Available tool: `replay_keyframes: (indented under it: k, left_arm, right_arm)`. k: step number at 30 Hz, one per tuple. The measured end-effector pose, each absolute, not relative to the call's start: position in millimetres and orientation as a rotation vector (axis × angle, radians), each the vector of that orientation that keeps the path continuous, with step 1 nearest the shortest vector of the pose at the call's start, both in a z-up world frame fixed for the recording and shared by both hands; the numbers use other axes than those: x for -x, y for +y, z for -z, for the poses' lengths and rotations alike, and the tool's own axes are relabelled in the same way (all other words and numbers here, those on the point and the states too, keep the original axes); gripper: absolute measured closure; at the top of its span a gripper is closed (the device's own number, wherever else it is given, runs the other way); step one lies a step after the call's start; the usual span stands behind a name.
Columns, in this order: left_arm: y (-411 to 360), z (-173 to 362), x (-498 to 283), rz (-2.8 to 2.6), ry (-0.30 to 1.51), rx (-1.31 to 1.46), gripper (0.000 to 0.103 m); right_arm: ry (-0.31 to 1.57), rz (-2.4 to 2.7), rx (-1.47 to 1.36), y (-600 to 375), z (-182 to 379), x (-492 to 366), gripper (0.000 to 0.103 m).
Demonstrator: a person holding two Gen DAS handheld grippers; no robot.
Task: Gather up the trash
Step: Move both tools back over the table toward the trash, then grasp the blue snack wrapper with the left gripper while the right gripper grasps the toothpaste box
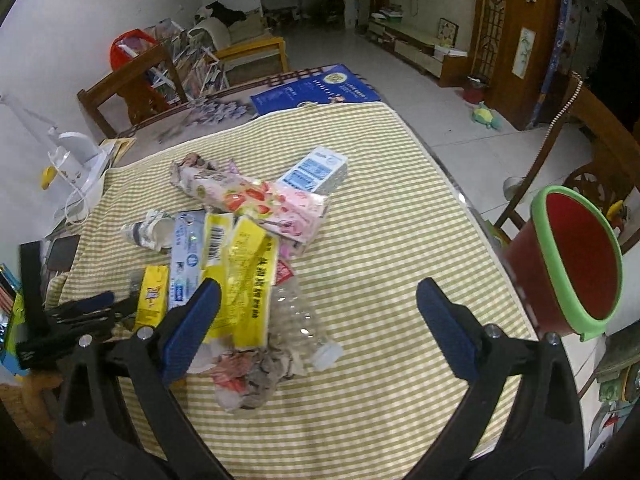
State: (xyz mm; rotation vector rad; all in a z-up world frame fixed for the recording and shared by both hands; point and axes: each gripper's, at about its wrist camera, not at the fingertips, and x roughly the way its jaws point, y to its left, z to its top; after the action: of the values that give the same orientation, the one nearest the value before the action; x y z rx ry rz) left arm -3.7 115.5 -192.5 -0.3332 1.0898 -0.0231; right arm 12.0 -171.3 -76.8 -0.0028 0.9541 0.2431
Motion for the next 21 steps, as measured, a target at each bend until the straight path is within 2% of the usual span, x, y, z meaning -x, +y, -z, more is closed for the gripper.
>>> replay_keyframes:
  k: [2,3,4,5,7,10,16,21]
  left_arm:
    - [111.6,198.8,0.7,0.038,1.091,0.334,0.035]
    - [111.1,202.0,-2.7,0.046,1.092,0.34,0.042]
    - [110.2,204.6,-4.0,0.055,1.097,0.346,0.055]
    - [109.4,208.0,-7.3,0.066,1.108,0.356,0.061]
    - [107.8,211.3,-12.0,0.079,1.115,0.378,0.066]
    - [105.8,203.9,-9.9,0.07,1.09,0.361,0.069]
    - [129.3,185.9,-2.5,-0.01,1.015,0.369,0.069]
    - [143.5,181.5,2.5,-0.034,1.0,0.41,0.069]
  right_arm:
    - [0.954,-0.281,0.011,-160.5,73.9,-12.1,0.019]
    - [0.956,-0.308,0.019,-153.4,72.5,-12.4,0.026]
    - [0.962,-0.339,0.027,-145.7,72.2,-12.9,0.033]
    - [0.971,-0.371,0.034,-136.4,72.3,-14.8,0.037]
    - [0.987,-0.413,0.034,-123.8,73.3,-18.1,0.051]
    - [1.014,-0.472,0.029,-103.4,78.3,-24.7,0.063]
    - [1.12,-0.546,-0.006,-64.4,103.3,-50.1,0.073]
    - [1.186,-0.48,0.07,-41.3,129.2,-64.4,0.074]
